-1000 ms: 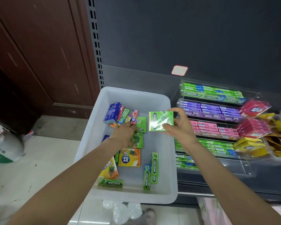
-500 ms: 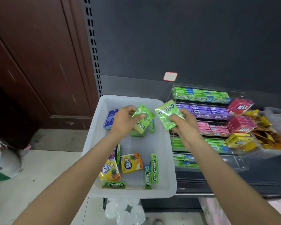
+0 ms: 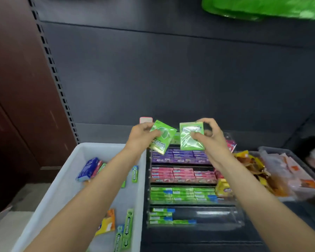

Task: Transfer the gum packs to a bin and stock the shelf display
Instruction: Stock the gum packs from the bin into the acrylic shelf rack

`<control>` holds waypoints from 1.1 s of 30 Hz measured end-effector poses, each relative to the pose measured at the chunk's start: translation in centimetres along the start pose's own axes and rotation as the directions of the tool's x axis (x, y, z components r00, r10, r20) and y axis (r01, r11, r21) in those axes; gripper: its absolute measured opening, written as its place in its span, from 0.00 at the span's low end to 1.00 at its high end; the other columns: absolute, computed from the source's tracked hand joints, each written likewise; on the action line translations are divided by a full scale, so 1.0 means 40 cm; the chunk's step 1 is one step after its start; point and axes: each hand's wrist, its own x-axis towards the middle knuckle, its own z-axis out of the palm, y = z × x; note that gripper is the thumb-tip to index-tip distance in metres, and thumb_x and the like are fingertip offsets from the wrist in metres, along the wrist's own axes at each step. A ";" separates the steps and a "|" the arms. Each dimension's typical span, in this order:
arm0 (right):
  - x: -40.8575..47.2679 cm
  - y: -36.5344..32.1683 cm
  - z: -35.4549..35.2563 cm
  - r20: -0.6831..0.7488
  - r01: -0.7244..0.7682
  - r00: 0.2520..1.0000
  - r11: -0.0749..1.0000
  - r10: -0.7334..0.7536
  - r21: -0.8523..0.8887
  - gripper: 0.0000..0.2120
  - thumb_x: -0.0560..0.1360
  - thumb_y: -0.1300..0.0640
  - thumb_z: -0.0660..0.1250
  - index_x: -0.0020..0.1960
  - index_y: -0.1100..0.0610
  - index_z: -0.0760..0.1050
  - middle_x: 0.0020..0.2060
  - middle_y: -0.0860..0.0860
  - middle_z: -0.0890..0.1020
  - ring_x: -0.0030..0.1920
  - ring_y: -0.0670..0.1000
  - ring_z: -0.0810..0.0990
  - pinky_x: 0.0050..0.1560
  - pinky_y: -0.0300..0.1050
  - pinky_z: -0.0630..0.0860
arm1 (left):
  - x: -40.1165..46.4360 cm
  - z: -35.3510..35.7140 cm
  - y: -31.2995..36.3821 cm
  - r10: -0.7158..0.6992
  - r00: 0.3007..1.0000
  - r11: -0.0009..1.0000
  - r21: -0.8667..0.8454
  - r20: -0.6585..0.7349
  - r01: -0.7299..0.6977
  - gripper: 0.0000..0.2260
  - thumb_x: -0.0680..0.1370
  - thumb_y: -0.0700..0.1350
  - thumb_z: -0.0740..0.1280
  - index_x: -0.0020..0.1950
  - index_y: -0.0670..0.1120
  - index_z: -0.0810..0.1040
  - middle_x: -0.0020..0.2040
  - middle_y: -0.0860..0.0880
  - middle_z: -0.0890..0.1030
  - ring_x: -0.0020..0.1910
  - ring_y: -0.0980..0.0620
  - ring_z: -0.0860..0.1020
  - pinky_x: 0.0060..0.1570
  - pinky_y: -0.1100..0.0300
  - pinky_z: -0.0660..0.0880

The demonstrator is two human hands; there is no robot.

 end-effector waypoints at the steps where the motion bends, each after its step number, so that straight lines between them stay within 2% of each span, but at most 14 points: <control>1: 0.019 0.000 -0.040 -0.013 0.016 1.000 0.999 -0.017 -0.029 0.16 0.71 0.67 0.70 0.48 0.47 0.72 0.39 0.55 0.79 0.40 0.51 0.79 0.43 0.45 0.74 | 0.007 0.039 0.004 -0.015 1.000 1.000 -0.005 0.004 0.015 0.07 0.74 0.34 0.67 0.51 0.43 0.79 0.40 0.50 0.81 0.34 0.56 0.78 0.33 0.65 0.74; 4: 0.078 0.000 -0.161 -0.037 0.062 0.997 0.996 -0.065 -0.067 0.12 0.71 0.65 0.71 0.47 0.54 0.69 0.36 0.55 0.81 0.34 0.47 0.80 0.36 0.40 0.74 | 0.039 0.149 0.009 -0.003 1.000 1.000 -0.011 -0.024 0.003 0.10 0.75 0.33 0.66 0.54 0.42 0.77 0.39 0.52 0.81 0.34 0.59 0.79 0.34 0.67 0.74; 7: 0.144 0.018 -0.262 -0.054 0.082 0.995 0.990 -0.089 -0.113 0.09 0.73 0.65 0.69 0.44 0.56 0.70 0.38 0.56 0.83 0.39 0.51 0.82 0.37 0.43 0.75 | 0.076 0.248 0.007 0.037 0.995 0.999 0.010 -0.091 -0.036 0.11 0.74 0.34 0.69 0.52 0.46 0.74 0.40 0.53 0.78 0.36 0.60 0.76 0.31 0.75 0.71; 12: 0.240 0.083 -0.375 -0.050 0.042 0.997 0.978 -0.053 -0.207 0.08 0.75 0.63 0.67 0.41 0.53 0.71 0.42 0.54 0.83 0.44 0.50 0.82 0.40 0.46 0.80 | 0.122 0.348 -0.021 0.026 0.992 0.999 0.047 -0.127 -0.020 0.13 0.72 0.36 0.72 0.54 0.45 0.75 0.44 0.51 0.81 0.43 0.54 0.79 0.44 0.64 0.74; 14: 0.268 0.106 -0.400 -0.038 0.036 0.998 0.979 -0.045 -0.202 0.08 0.75 0.63 0.66 0.42 0.53 0.70 0.43 0.54 0.82 0.45 0.51 0.82 0.40 0.46 0.81 | 0.132 0.369 -0.026 0.025 0.990 0.998 0.057 -0.140 -0.017 0.12 0.72 0.36 0.71 0.53 0.45 0.75 0.44 0.51 0.81 0.42 0.55 0.79 0.45 0.63 0.73; 18: 0.309 0.140 -0.426 -0.009 0.048 0.999 0.983 -0.051 -0.178 0.09 0.75 0.64 0.66 0.42 0.52 0.70 0.44 0.54 0.81 0.44 0.49 0.82 0.36 0.39 0.80 | 0.148 0.395 -0.032 0.024 0.987 0.997 0.081 -0.162 -0.011 0.12 0.73 0.36 0.71 0.55 0.43 0.76 0.46 0.49 0.81 0.43 0.55 0.79 0.44 0.65 0.73; 21: 0.329 0.165 -0.435 0.044 0.073 0.997 0.976 -0.065 -0.204 0.09 0.76 0.64 0.65 0.42 0.53 0.70 0.44 0.54 0.81 0.45 0.51 0.82 0.39 0.45 0.81 | 0.156 0.410 -0.032 0.010 0.985 0.993 0.114 -0.171 0.009 0.13 0.73 0.37 0.71 0.56 0.44 0.76 0.48 0.49 0.81 0.44 0.56 0.79 0.48 0.63 0.74; 22: 0.332 0.173 -0.438 0.066 0.085 0.995 0.970 -0.072 -0.229 0.08 0.76 0.64 0.65 0.43 0.54 0.70 0.43 0.53 0.81 0.46 0.51 0.82 0.40 0.46 0.81 | 0.158 0.415 -0.030 0.012 0.985 0.992 0.125 -0.172 0.010 0.13 0.73 0.37 0.71 0.56 0.44 0.76 0.48 0.49 0.80 0.44 0.57 0.78 0.47 0.64 0.74; 25: 0.335 0.193 -0.441 0.121 0.147 0.986 0.927 -0.112 -0.346 0.04 0.76 0.63 0.65 0.47 0.57 0.70 0.43 0.49 0.80 0.45 0.47 0.82 0.40 0.48 0.82 | 0.157 0.428 -0.021 0.020 0.984 0.990 0.139 -0.175 0.005 0.12 0.74 0.38 0.70 0.56 0.45 0.75 0.46 0.52 0.79 0.42 0.60 0.77 0.38 0.71 0.70; 27: 0.331 0.202 -0.439 0.135 0.183 0.981 0.900 -0.141 -0.395 0.03 0.77 0.62 0.65 0.48 0.56 0.71 0.43 0.48 0.80 0.46 0.47 0.81 0.40 0.47 0.81 | 0.157 0.434 -0.019 0.020 0.984 0.990 0.138 -0.175 0.004 0.13 0.74 0.38 0.70 0.57 0.45 0.75 0.47 0.51 0.79 0.43 0.60 0.77 0.37 0.71 0.69; 29: 0.326 0.209 -0.435 0.138 0.233 0.972 0.859 -0.190 -0.456 0.03 0.76 0.61 0.65 0.48 0.57 0.71 0.44 0.47 0.79 0.45 0.46 0.80 0.39 0.41 0.79 | 0.157 0.437 -0.017 0.017 0.984 0.989 0.145 -0.177 0.009 0.13 0.74 0.38 0.70 0.57 0.45 0.75 0.49 0.49 0.79 0.44 0.59 0.77 0.38 0.70 0.69; 31: 0.323 0.213 -0.433 0.126 0.304 0.950 0.762 -0.285 -0.571 0.04 0.75 0.60 0.67 0.49 0.57 0.73 0.45 0.48 0.79 0.46 0.46 0.78 0.39 0.38 0.75 | 0.158 0.438 -0.021 0.012 0.984 0.989 0.146 -0.177 0.014 0.12 0.74 0.38 0.71 0.56 0.45 0.75 0.49 0.48 0.80 0.44 0.58 0.78 0.39 0.69 0.69; 33: 0.323 0.219 -0.434 0.129 0.364 0.916 0.651 -0.381 -0.666 0.06 0.74 0.59 0.68 0.50 0.57 0.74 0.48 0.50 0.78 0.48 0.49 0.77 0.40 0.41 0.75 | 0.156 0.439 -0.023 0.007 0.985 0.988 0.150 -0.175 0.019 0.12 0.73 0.38 0.71 0.55 0.45 0.75 0.50 0.47 0.80 0.43 0.57 0.78 0.39 0.68 0.70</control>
